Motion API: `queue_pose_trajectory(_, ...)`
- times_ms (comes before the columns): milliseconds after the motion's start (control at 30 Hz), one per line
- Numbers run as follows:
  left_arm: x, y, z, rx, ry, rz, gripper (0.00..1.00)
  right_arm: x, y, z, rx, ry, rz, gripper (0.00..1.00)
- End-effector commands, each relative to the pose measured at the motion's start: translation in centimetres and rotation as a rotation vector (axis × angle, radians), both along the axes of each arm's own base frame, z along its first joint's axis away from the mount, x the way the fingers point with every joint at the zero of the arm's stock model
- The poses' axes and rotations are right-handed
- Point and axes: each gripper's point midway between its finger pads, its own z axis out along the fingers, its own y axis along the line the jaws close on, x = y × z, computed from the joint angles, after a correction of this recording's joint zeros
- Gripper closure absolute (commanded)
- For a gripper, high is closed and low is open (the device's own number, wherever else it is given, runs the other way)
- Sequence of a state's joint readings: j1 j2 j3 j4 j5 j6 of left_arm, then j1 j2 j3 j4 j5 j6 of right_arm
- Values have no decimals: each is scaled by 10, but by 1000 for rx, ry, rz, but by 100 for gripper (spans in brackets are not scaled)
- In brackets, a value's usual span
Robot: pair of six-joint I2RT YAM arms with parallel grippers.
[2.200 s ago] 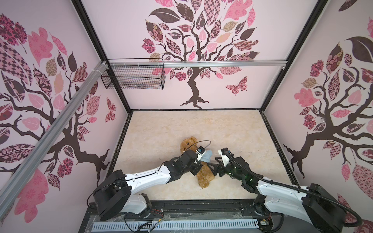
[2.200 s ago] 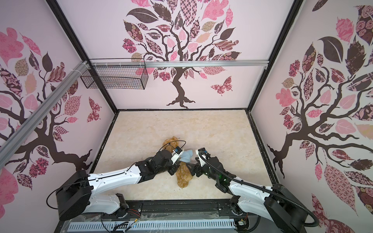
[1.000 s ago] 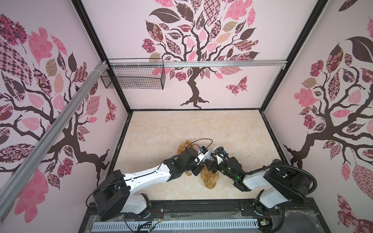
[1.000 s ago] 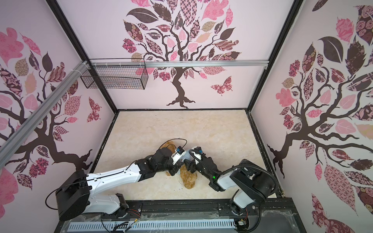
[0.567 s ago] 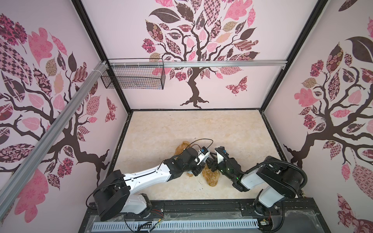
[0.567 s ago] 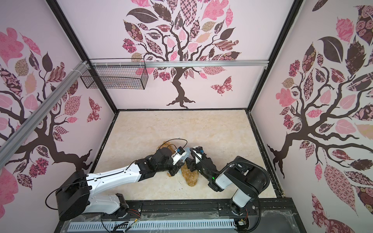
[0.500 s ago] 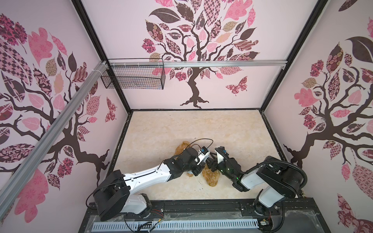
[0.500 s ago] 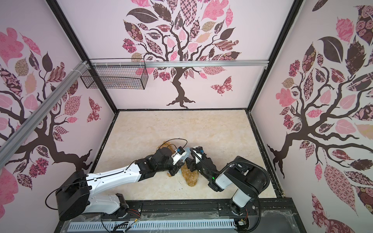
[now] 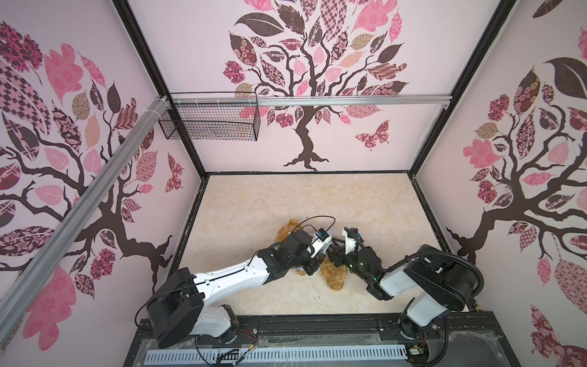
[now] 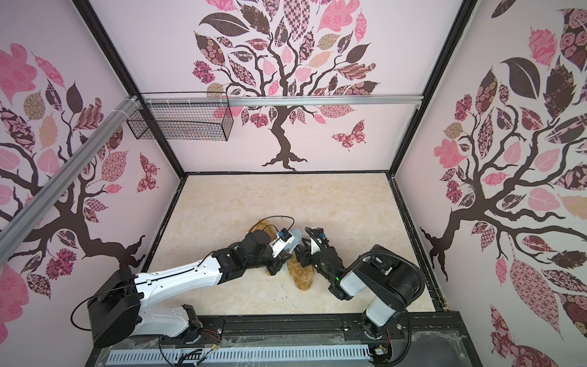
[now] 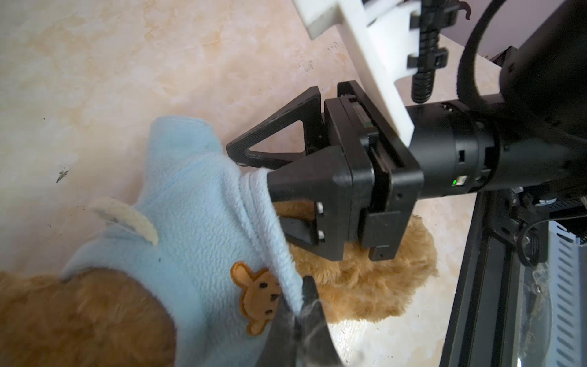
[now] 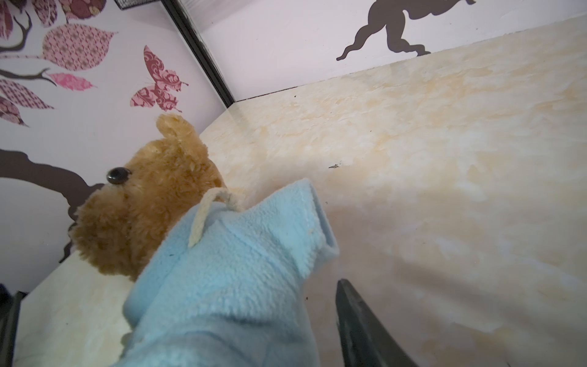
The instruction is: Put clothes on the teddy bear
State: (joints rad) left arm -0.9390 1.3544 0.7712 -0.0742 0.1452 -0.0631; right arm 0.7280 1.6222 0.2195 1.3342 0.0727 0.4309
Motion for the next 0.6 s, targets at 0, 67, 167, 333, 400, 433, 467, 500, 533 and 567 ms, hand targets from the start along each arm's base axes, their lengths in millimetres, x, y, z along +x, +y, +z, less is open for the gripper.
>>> queue_pose_trajectory(0,-19,-7,8,-56,37,-72,100,21,-24,11,104,16,-131,50)
queue_pose_trajectory(67,-18,-5,5,-49,37,-60,100,21,-24,11,102,27,-130,51)
queue_pose_trajectory(167,-17,-7,6,-52,40,-57,100,18,-21,12,107,34,-109,50)
queue_pose_trajectory(333,-18,-16,12,-90,58,-68,100,13,-17,21,137,11,-71,41)
queue_pose_trajectory(400,-19,-18,11,-97,69,-72,100,15,-19,26,166,7,-83,40)
queue_pose_trajectory(433,-20,-18,10,-95,73,-74,100,16,-21,26,175,14,-93,41)
queue_pose_trajectory(467,-22,-17,5,-88,82,-74,100,19,-23,27,190,23,-106,42)
queue_pose_trajectory(500,-24,-16,1,-82,89,-74,100,21,-26,27,206,39,-120,43)
queue_pose_trajectory(533,-26,-14,-4,-77,99,-72,100,23,-28,29,223,40,-125,43)
queue_pose_trajectory(567,-28,-12,-9,-74,109,-68,100,24,-30,31,240,39,-127,43)
